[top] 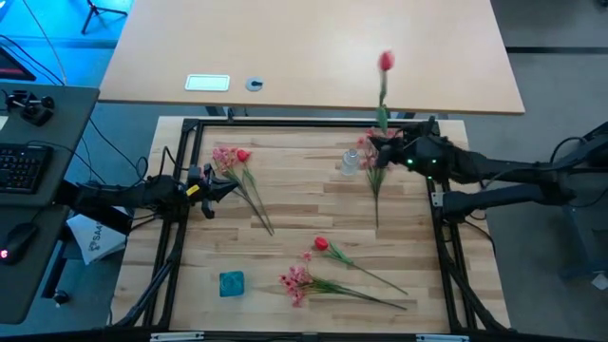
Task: Sort flowers into vase by color
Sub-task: Put the top right red flower into the clear vase
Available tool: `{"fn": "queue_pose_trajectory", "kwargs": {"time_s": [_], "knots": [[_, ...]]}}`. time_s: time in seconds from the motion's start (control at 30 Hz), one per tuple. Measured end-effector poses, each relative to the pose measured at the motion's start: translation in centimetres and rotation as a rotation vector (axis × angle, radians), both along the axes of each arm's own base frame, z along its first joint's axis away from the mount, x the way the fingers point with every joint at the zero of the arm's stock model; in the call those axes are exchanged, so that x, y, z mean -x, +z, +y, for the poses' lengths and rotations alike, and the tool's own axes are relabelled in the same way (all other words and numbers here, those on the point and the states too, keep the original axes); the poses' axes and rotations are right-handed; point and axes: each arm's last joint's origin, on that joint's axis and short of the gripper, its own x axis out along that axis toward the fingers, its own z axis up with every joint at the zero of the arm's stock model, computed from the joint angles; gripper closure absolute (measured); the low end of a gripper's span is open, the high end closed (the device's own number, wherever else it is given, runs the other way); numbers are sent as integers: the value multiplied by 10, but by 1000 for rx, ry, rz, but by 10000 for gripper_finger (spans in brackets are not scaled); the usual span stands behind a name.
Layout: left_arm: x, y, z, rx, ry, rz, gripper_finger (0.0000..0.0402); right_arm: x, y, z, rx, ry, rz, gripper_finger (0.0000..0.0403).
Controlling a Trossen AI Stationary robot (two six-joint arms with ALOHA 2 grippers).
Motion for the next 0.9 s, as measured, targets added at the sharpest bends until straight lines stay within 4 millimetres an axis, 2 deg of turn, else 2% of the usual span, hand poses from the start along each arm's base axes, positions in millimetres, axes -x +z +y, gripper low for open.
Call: {"fn": "queue_pose_trajectory", "kwargs": {"time_s": [0.17,0.33,0.47,0.6,0.73,0.9], "knots": [[0,0,0,0,0,0,401,-20,-25,-7,310,48,-278,403],[0,0,0,0,0,0,402,-18,-65,-16,523,-36,-296,403],[0,0,0,0,0,0,402,-15,-93,-29,509,-93,-271,403],[0,0,0,0,0,0,401,-21,-109,-41,471,-81,-251,403],[0,0,0,0,1,0,401,-28,-119,-50,465,-102,-207,403],[0,0,0,0,0,0,402,-36,-121,-61,465,-130,-191,403]]}}
